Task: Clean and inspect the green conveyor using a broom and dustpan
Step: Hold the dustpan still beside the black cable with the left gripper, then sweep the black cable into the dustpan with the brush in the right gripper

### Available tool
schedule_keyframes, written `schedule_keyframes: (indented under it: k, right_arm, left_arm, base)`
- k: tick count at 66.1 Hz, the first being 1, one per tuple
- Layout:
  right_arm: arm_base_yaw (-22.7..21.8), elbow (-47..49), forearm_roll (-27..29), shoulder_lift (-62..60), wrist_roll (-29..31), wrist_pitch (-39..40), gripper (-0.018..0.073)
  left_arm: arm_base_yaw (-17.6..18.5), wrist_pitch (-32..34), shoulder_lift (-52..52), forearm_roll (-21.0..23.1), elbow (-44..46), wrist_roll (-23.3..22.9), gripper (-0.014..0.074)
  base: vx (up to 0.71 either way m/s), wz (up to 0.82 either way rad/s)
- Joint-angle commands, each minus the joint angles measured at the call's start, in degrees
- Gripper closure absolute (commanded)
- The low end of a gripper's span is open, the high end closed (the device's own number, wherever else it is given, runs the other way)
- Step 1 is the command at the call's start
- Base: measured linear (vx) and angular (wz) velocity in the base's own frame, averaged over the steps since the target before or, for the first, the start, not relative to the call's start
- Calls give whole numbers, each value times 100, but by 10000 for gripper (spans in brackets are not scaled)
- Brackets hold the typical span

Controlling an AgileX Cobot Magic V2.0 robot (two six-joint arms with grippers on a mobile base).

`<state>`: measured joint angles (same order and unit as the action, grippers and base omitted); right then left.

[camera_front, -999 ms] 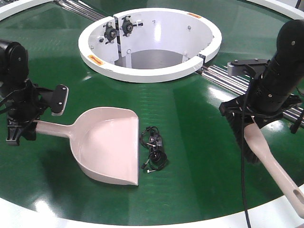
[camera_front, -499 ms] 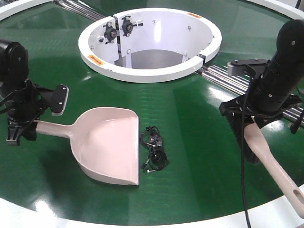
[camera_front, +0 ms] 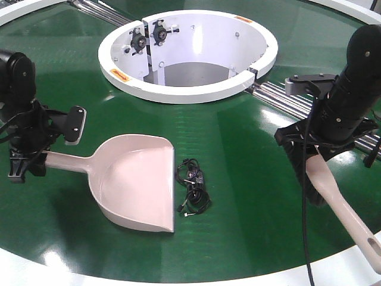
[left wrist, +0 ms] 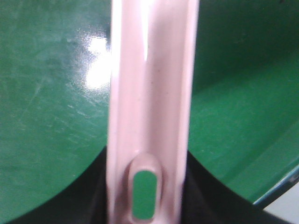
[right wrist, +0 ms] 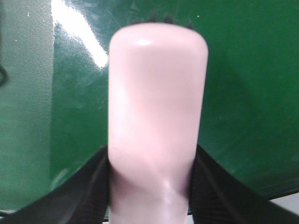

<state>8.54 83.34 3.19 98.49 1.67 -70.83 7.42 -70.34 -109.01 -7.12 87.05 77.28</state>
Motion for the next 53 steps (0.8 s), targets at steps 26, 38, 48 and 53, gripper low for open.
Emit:
schedule_keyframes:
  k: [26,38,48,53]
  right_arm:
    - [-17,148,380,-166,162,336,563]
    - [-17,148,817,237,478,282,563]
    - [-6,353,1160,707,482,134,563]
    - [47,605,1325,970,482,-48,563]
  left_arm:
    - [47,-186,348,107,169,-107,603]
    - [47,-186,348,107,169,-107,603]
    - [47,-186,348,107,169,-107,603]
    - [47,-186,348,107,169,-107,603]
  base:
    - [0,0]
    - [0,0]
    - [0,0]
    - [0,0]
